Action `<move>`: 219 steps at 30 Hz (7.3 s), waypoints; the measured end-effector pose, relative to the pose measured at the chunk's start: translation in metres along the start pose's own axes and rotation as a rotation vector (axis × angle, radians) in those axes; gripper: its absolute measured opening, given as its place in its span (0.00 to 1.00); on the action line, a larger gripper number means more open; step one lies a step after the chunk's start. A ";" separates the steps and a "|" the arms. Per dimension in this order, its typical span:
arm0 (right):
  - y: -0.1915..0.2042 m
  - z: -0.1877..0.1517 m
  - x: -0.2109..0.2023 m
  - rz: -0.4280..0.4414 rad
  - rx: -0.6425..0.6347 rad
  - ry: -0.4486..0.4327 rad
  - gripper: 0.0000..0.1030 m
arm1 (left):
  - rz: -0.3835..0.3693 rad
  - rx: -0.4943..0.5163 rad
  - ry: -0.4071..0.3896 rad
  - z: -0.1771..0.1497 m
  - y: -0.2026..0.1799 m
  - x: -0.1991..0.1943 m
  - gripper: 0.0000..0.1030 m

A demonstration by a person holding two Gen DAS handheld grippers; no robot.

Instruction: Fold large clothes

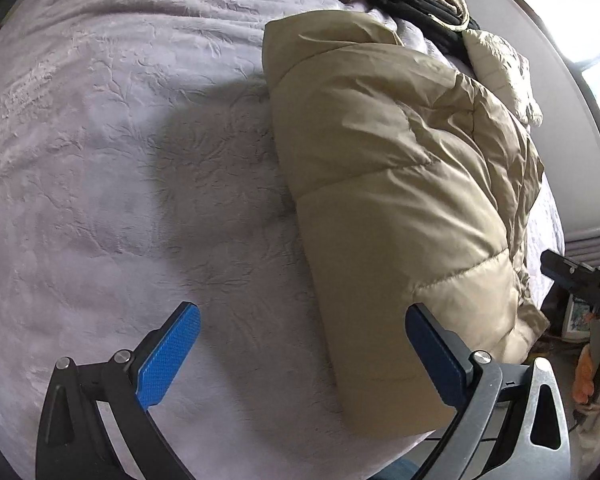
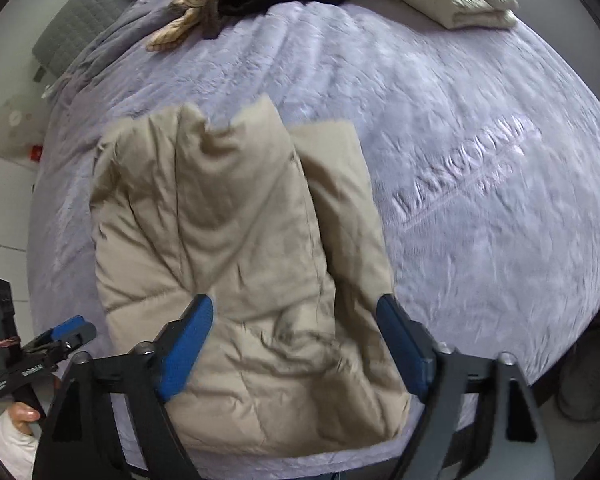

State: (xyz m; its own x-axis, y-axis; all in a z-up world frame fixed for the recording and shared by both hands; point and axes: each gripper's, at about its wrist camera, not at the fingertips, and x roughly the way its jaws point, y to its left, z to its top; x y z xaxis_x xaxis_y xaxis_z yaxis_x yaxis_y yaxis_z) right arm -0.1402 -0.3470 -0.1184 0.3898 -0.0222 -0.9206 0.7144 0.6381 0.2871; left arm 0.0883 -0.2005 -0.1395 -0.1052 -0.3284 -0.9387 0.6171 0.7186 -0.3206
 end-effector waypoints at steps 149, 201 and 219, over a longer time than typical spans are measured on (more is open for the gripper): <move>0.228 0.010 0.015 0.008 -0.411 0.052 0.83 | 0.392 -0.180 -0.274 -0.017 0.109 -0.123 1.00; 0.290 -0.014 -0.126 -0.101 -0.447 -0.313 1.00 | 0.456 -0.203 -0.448 -0.060 0.041 -0.277 1.00; 0.290 -0.016 -0.127 -0.100 -0.446 -0.309 1.00 | 0.457 -0.206 -0.446 -0.062 0.041 -0.278 1.00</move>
State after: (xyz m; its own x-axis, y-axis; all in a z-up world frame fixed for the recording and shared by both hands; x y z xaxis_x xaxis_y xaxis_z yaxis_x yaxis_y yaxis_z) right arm 0.0082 -0.1467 0.0774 0.5331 -0.2811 -0.7980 0.4674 0.8841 0.0008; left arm 0.0948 -0.0419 0.1001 0.4914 -0.1534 -0.8573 0.3569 0.9334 0.0375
